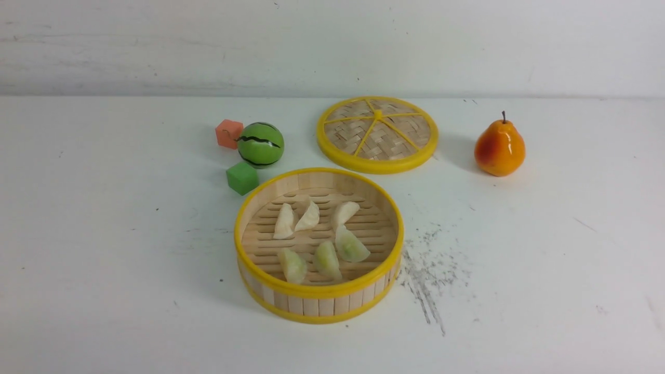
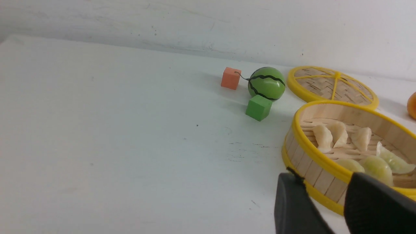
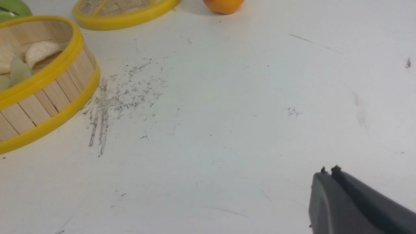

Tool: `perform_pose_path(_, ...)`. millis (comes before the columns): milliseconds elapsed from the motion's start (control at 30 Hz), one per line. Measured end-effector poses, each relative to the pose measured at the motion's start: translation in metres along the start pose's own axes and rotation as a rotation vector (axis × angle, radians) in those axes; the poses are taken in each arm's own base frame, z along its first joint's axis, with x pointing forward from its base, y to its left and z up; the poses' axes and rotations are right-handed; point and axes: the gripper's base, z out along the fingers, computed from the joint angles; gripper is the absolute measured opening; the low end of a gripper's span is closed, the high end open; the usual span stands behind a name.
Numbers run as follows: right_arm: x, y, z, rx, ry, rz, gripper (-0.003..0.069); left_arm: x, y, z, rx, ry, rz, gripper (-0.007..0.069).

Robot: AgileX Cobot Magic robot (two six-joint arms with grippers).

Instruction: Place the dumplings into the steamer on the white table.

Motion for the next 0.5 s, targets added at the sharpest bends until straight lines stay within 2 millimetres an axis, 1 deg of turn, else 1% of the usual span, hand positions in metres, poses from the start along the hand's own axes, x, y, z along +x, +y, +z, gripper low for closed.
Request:
perform_pose_path(67,0.0,0.0,0.0,0.0,0.0,0.0,-0.0015,0.005,-0.002,0.002,-0.007,-0.004,-0.059,0.0233)
perform_pose_path(167,0.0,0.0,0.0,0.0,0.0,0.0,-0.0012,0.01,-0.002,0.005,-0.053,-0.067,-0.06,0.0213)
perform_pose_path(200,0.0,0.0,0.0,0.0,0.0,0.0,-0.0011,0.011,-0.002,0.006,-0.066,-0.09,-0.054,0.0192)
perform_pose_path(267,0.0,0.0,0.0,0.001,0.0,0.0,-0.0011,0.016,-0.002,0.009,-0.076,-0.125,-0.06,0.0124)
perform_pose_path(333,0.0,0.0,0.0,0.001,0.0,0.0,-0.0011,0.021,-0.002,0.012,-0.081,-0.134,-0.066,0.0078)
perform_pose_path(367,0.0,0.0,0.0,0.001,0.0,0.0,-0.0009,0.031,0.001,0.016,-0.095,-0.122,-0.065,0.0023)
perform_pose_path(400,0.0,0.0,0.0,0.001,0.0,0.0,-0.0008,0.038,0.002,0.018,-0.104,-0.107,-0.062,-0.0009)
perform_pose_path(467,0.0,0.0,0.0,0.001,0.0,0.0,-0.0008,0.054,0.006,0.022,-0.123,-0.049,-0.063,-0.0014)
perform_pose_path(500,0.0,0.0,0.0,0.001,0.0,0.0,-0.0006,0.058,0.007,0.022,-0.131,-0.02,-0.065,-0.0014)
